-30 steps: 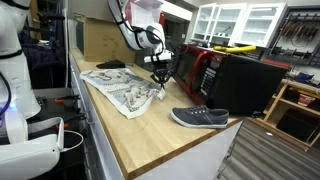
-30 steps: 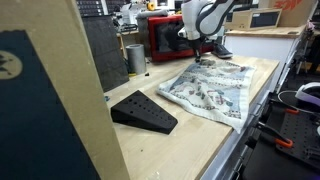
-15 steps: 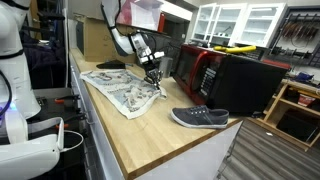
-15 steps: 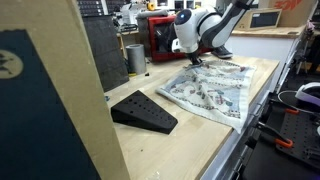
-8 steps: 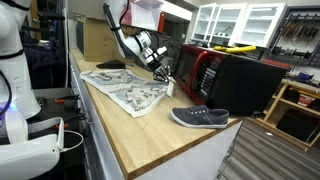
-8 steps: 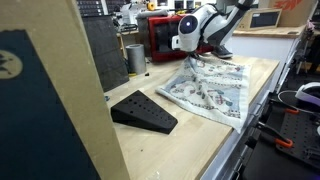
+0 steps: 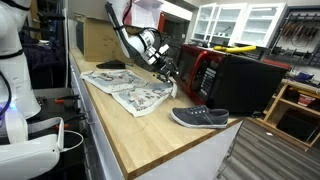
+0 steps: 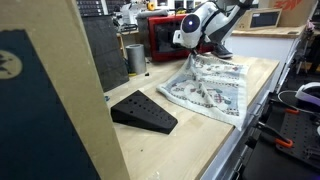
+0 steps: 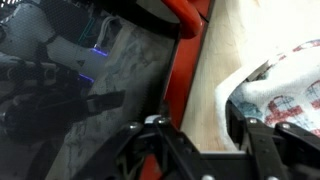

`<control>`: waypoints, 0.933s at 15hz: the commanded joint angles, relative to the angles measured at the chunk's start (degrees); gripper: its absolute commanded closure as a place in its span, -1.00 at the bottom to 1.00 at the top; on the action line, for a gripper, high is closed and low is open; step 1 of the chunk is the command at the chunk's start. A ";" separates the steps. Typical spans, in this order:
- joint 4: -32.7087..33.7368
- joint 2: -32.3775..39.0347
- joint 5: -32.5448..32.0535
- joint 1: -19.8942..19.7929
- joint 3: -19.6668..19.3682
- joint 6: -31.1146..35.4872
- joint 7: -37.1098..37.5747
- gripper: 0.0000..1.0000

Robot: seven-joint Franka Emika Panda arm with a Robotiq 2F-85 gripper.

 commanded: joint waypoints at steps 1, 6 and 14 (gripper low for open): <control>-1.21 -2.65 1.15 -1.28 1.73 1.65 7.52 -0.74; -3.59 -7.27 15.13 -2.60 3.64 6.61 8.65 -1.00; -11.87 -13.19 56.60 -3.93 10.58 9.96 -6.43 -1.00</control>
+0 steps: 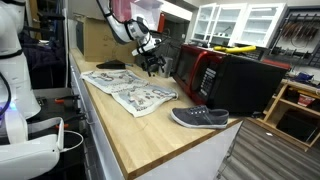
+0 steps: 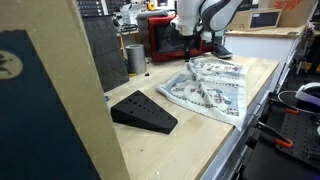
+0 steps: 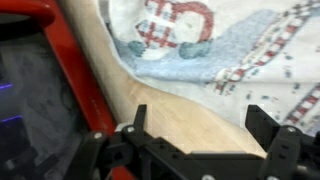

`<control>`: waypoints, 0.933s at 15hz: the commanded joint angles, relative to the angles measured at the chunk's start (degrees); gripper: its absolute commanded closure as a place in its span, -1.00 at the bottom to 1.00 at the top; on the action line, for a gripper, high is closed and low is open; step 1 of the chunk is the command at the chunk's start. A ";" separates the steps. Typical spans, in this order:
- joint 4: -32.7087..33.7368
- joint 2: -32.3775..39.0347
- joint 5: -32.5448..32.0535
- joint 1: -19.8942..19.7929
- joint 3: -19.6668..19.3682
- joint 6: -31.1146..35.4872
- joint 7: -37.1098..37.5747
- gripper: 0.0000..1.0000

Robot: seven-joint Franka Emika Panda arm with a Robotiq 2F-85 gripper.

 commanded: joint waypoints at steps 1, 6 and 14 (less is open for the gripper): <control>-5.34 -3.46 16.49 -1.82 5.70 0.16 -5.62 -1.00; -6.72 -2.80 42.77 -5.78 18.26 -0.84 -11.32 -1.00; -6.46 -3.13 61.74 4.00 10.65 -0.16 -14.07 -0.08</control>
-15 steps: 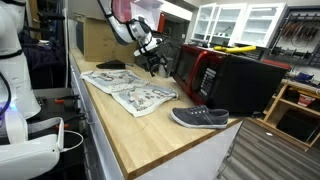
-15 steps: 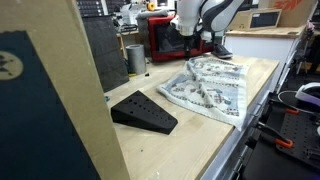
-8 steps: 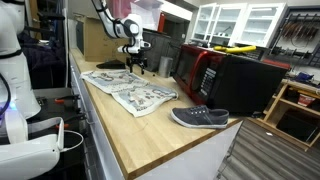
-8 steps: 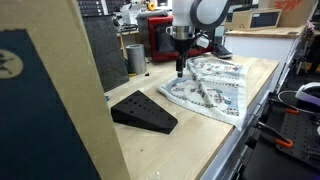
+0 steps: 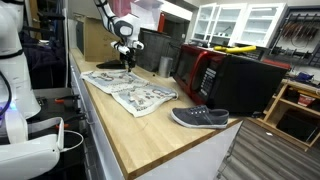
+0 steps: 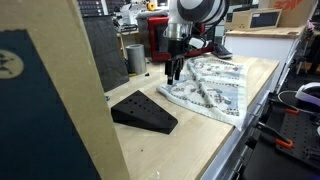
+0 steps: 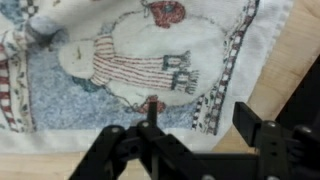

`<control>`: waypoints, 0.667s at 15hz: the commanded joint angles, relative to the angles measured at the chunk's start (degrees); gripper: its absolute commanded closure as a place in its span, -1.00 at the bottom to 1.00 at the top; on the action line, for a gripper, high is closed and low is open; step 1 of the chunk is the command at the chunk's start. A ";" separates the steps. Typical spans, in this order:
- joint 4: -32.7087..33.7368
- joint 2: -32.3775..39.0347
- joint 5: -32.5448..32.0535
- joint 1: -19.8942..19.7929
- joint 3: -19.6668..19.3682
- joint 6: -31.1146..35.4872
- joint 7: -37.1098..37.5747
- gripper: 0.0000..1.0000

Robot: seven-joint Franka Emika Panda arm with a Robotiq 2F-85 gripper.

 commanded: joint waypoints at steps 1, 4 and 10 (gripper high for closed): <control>-0.74 -1.32 2.88 2.22 -3.17 0.22 -0.27 0.07; -0.94 -0.98 2.38 3.17 -4.95 1.45 0.83 0.56; -1.62 0.70 1.98 4.12 -6.41 6.18 1.11 1.00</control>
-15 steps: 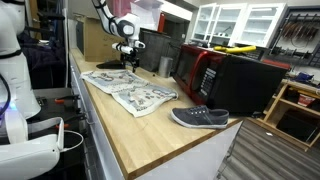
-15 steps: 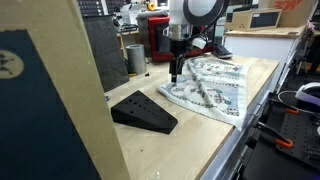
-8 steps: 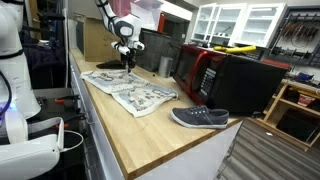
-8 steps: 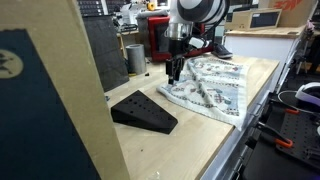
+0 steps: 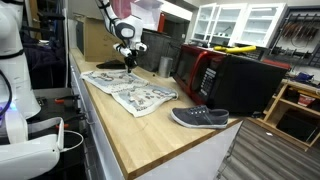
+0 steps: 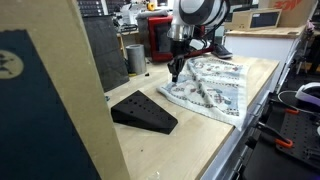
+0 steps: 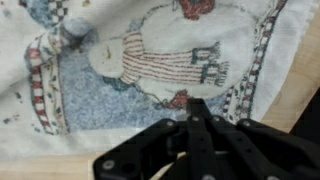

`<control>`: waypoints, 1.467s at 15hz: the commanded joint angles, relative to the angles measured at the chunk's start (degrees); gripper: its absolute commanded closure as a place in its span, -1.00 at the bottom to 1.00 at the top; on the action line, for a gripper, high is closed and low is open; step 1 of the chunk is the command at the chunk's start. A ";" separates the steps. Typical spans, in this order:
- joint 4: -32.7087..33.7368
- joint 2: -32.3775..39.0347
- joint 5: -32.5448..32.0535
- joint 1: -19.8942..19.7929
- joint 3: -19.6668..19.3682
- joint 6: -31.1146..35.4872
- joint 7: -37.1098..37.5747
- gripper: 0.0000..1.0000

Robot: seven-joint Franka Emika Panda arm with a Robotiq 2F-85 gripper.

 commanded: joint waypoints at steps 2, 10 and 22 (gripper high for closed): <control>-1.31 0.85 0.90 1.36 -0.85 4.77 0.71 1.00; -0.11 3.57 5.74 1.33 1.92 4.86 -0.47 1.00; 0.76 4.12 0.90 4.67 0.91 8.34 0.82 1.00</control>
